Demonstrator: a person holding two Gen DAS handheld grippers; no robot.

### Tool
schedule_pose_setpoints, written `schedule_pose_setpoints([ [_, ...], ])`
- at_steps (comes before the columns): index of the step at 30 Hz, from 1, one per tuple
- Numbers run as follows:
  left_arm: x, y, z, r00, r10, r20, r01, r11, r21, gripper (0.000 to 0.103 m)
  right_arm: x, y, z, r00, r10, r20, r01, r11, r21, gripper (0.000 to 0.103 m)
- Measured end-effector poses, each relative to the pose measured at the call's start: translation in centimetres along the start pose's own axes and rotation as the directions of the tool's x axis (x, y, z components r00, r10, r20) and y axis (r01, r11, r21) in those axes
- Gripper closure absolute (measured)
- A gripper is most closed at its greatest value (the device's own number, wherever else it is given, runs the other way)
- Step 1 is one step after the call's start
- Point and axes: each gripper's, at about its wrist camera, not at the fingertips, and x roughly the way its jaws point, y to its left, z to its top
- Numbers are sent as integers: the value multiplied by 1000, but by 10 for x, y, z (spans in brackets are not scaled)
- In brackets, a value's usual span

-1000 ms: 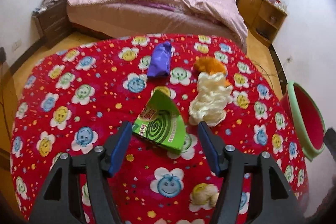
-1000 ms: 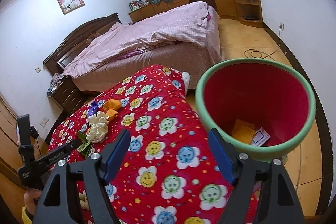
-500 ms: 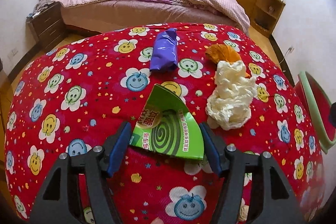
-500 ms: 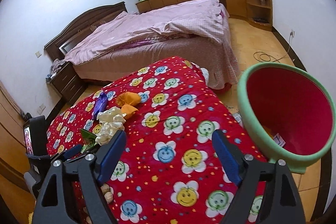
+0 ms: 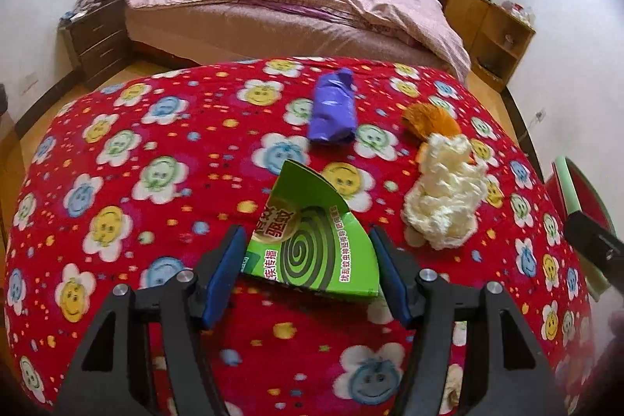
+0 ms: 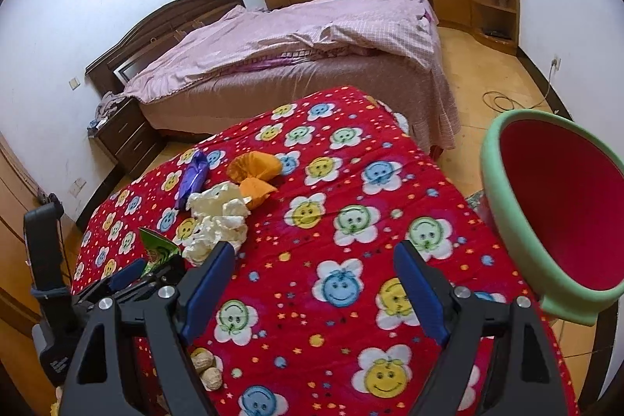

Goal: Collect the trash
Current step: 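Grasp the green mosquito-coil box with the left tool, then grasp the white crumpled tissue with the right tool while the left tool holds the green box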

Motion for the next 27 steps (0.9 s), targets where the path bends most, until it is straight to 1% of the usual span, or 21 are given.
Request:
schedule_pose_setpoints([
  [4, -4, 19, 2, 998, 66, 16, -65, 997, -47, 38, 9, 12, 0, 1000, 14, -12, -15, 1000, -9, 18],
  [7, -6, 33, 3, 994, 105, 24, -102, 991, -91, 38, 17, 23, -1, 999, 26, -20, -26, 1000, -16, 18],
  [11, -7, 44, 4, 988, 145, 44, -139, 983, -121, 38, 32, 39, -1, 999, 35, -39, -36, 999, -28, 18],
  [17, -4, 53, 3, 988, 149, 34, -142, 978, -152, 38, 59, 58, -1, 997, 27, -76, -31, 998, -48, 18],
  [19, -4, 53, 3, 988, 152, 37, -145, 978, -149, 38, 65, 60, -1, 996, 25, -83, -29, 998, -48, 24],
  [21, -3, 52, 2, 987, 156, 37, -150, 978, -145, 38, 70, 61, -2, 995, 32, -96, -36, 998, -47, 35],
  [22, -3, 52, 2, 987, 155, 37, -149, 978, -145, 38, 73, 62, -3, 994, 37, -105, -42, 998, -46, 38],
  [25, -1, 50, 2, 987, 159, 34, -153, 979, -138, 38, 76, 66, -6, 993, 54, -101, -61, 996, -69, 54],
  [26, 0, 49, 2, 987, 160, 34, -154, 979, -134, 38, 76, 69, -6, 993, 64, -102, -73, 994, -81, 66],
  [27, 0, 48, 2, 986, 161, 36, -155, 979, -133, 38, 76, 71, -7, 991, 85, -107, -95, 991, -90, 71],
])
